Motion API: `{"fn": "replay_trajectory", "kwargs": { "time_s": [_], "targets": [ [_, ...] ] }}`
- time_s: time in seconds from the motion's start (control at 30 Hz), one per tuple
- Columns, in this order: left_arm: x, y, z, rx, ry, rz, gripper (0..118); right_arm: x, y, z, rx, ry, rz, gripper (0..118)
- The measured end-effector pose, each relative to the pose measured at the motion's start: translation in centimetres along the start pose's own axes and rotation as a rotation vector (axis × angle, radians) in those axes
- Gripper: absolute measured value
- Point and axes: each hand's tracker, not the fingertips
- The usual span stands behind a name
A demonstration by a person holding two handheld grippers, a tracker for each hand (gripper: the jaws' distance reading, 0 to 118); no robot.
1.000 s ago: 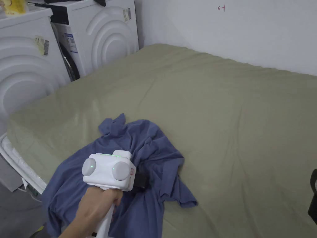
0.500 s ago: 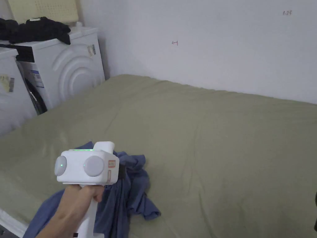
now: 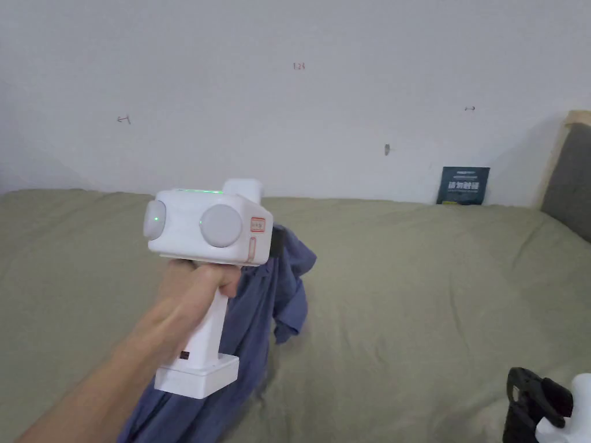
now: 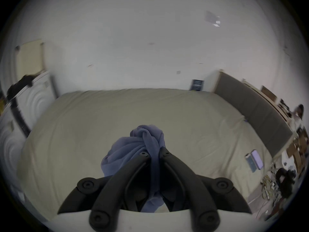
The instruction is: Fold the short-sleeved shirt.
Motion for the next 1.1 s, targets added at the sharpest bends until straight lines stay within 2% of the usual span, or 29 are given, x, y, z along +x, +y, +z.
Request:
{"fn": "replay_trajectory", "kwargs": {
  "time_s": [0.13,0.27,0.4,0.47,0.5,0.53,0.57,0.6,0.63,0.67,0.73,0.87,0.97,1.03,1.07,1.1],
  "targets": [
    [7.2,0.6,-5.7,-0.056,-0.107,-0.058,3,2.8,-0.5,-0.2,-0.017,-0.067,-0.028,0],
    [11.3,-3.0,-13.1,-0.184,-0.165,-0.082,3,4.8,-1.6,-1.2,-0.051,-0.109,-0.045,0],
    [12.6,-9.4,-21.3,-0.379,-0.118,-0.1,3,6.1,-3.1,-3.1,-0.106,-0.125,-0.063,0],
    [12.7,-12.3,-23.2,-0.37,-0.081,-0.101,9,6.5,-3.7,-4.1,-0.127,-0.126,-0.068,0],
    [12.6,-13.4,-23.6,-0.362,-0.078,-0.092,42,6.6,-3.9,-4.4,-0.136,-0.129,-0.071,0],
    [12.5,-14.1,-23.7,-0.361,-0.073,-0.084,91,6.8,-4.1,-4.8,-0.142,-0.128,-0.074,0],
    [12.3,-14.6,-24.0,-0.366,-0.072,-0.075,118,6.9,-4.1,-5.1,-0.149,-0.126,-0.074,0],
    [11.9,-15.0,-24.2,-0.398,-0.083,-0.07,113,6.9,-4.2,-5.4,-0.154,-0.122,-0.07,0],
    [11.4,-15.3,-23.5,-0.303,-0.064,-0.097,114,6.8,-4.2,-5.8,-0.156,-0.12,-0.061,0],
    [12.1,-16.5,-22.4,-0.353,-0.049,-0.067,114,6.7,-4.2,-6.0,-0.154,-0.121,-0.054,0],
    [11.6,-17.1,-20.8,-0.314,-0.007,-0.055,114,6.6,-3.9,-6.3,-0.141,-0.11,-0.057,0],
    [9.0,-13.7,-13.4,-0.201,0.026,-0.061,114,5.7,-3.0,-6.3,-0.121,-0.09,-0.022,0],
    [5.7,-13.2,-7.8,-0.075,0.035,-0.015,106,5.0,-2.3,-5.9,-0.098,-0.07,-0.002,0],
    [3.9,-13.4,-2.1,0.019,0.067,0.023,81,4.4,-1.8,-5.4,-0.083,-0.047,0.006,0],
    [3.0,-13.9,0.9,0.069,0.076,0.031,55,4.1,-1.5,-5.1,-0.077,-0.039,0.005,0],
    [2.2,-14.5,3.6,0.1,0.114,0.038,5,3.7,-1.3,-4.8,-0.063,-0.026,0.005,0]
  ]
}}
